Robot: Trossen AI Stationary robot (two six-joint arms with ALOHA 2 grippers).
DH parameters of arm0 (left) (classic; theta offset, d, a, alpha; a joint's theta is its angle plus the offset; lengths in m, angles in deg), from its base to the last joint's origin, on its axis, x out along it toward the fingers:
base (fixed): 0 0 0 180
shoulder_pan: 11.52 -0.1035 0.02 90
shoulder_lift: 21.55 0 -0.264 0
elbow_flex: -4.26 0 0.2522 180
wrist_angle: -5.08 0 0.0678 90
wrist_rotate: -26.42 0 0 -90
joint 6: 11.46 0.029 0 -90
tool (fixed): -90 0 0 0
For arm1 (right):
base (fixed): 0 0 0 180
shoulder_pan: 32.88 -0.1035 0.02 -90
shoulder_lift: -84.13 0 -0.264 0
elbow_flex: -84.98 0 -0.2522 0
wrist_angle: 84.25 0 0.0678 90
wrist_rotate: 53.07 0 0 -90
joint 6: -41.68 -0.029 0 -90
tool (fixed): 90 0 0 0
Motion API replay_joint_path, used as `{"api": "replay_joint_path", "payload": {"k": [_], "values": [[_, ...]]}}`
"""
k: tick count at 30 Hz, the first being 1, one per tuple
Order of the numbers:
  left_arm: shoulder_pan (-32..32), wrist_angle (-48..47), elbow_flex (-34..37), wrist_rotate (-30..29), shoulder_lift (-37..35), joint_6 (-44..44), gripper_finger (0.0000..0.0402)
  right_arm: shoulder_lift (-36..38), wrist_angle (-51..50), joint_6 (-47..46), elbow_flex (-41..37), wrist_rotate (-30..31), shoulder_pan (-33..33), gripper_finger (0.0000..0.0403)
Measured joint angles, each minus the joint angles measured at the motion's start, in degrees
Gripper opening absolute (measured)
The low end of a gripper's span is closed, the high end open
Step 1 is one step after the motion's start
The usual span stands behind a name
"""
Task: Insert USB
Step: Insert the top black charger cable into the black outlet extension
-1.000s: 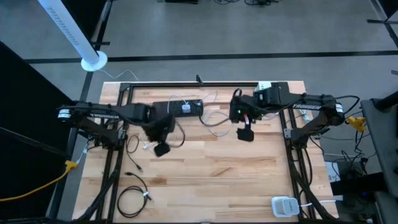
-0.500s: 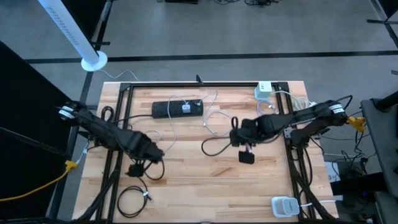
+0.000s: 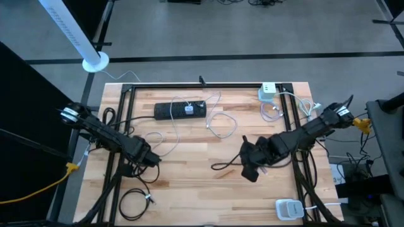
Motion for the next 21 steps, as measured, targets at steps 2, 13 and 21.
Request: {"api": "replay_joint_path", "payload": {"k": [2,13,21], "values": [[0.00,0.19,-0.91,-3.26,0.24,-0.72,0.0313,0.00,0.01,-4.46,0.25,0.01,-1.63,0.0363],[-0.02,7.86,0.32,-1.16,4.86,-2.77,0.0313,0.00,1.70,-16.31,0.38,1.66,-4.91,0.0363],[-0.05,7.60,-1.87,-0.92,15.81,-2.53,0.0308,0.00,2.77,-18.85,0.40,2.98,-6.03,0.0363]]}}
